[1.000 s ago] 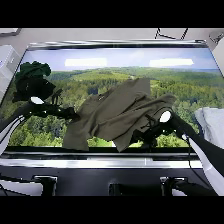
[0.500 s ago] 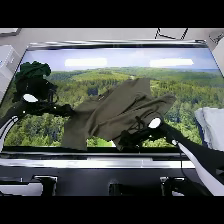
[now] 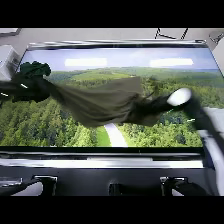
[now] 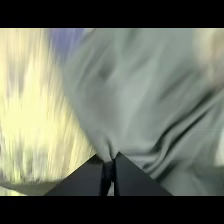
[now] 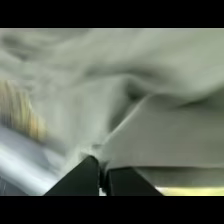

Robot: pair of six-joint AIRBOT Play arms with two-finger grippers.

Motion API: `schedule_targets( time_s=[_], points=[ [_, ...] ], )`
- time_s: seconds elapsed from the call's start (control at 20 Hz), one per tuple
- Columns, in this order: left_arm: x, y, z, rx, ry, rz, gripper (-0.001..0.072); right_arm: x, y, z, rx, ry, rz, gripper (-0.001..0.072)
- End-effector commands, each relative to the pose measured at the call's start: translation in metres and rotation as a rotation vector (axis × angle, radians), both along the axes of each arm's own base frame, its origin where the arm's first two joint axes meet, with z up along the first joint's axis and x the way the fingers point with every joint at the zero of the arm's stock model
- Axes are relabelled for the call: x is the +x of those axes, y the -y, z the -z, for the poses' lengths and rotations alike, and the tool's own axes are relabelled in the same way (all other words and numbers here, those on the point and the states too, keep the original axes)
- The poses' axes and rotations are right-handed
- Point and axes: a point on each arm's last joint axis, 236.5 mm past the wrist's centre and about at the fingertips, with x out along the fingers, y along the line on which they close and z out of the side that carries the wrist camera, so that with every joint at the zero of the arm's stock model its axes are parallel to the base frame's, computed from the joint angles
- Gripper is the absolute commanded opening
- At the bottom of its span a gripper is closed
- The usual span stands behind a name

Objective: Fold the clothes and pants, and hang the long-sleeved shirts on hangers.

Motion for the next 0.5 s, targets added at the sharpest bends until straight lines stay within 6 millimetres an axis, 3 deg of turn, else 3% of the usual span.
schedule_targets(
  time_s=[0.0, 0.05, 0.1, 0.15, 0.2, 0.3, 0.45],
  points=[
    [-0.039, -0.027, -0.227, 0.024, 0.544, -0.140, 0.0024, 0.022, 0.150, -0.235, -0.284, 0.649, 0.334, 0.0037],
    [-0.069, -0.035, -0.294, 0.064, 0.730, -0.209, 0.0024, -0.001, 0.179, -0.309, -0.333, 0.847, 0.440, 0.0037],
    [-0.102, -0.036, -0.345, 0.086, 0.875, -0.263, 0.0024, -0.037, 0.201, -0.373, -0.378, 1.022, 0.532, 0.0037],
    [-0.140, -0.029, -0.383, 0.079, 0.987, -0.300, 0.0024, -0.073, 0.211, -0.414, -0.404, 1.139, 0.592, 0.0037],
    [-0.174, -0.020, -0.407, 0.050, 1.058, -0.319, 0.0024, -0.106, 0.212, -0.441, -0.412, 1.224, 0.626, 0.0037],
    [-0.225, -0.002, -0.431, 0.047, 1.155, -0.321, 0.0024, -0.146, 0.206, -0.467, -0.396, 1.321, 0.646, 0.0037],
    [-0.287, 0.001, -0.470, 0.017, 1.338, -0.396, 0.0023, -0.171, 0.202, -0.487, -0.366, 1.412, 0.670, 0.0037]
  ],
)
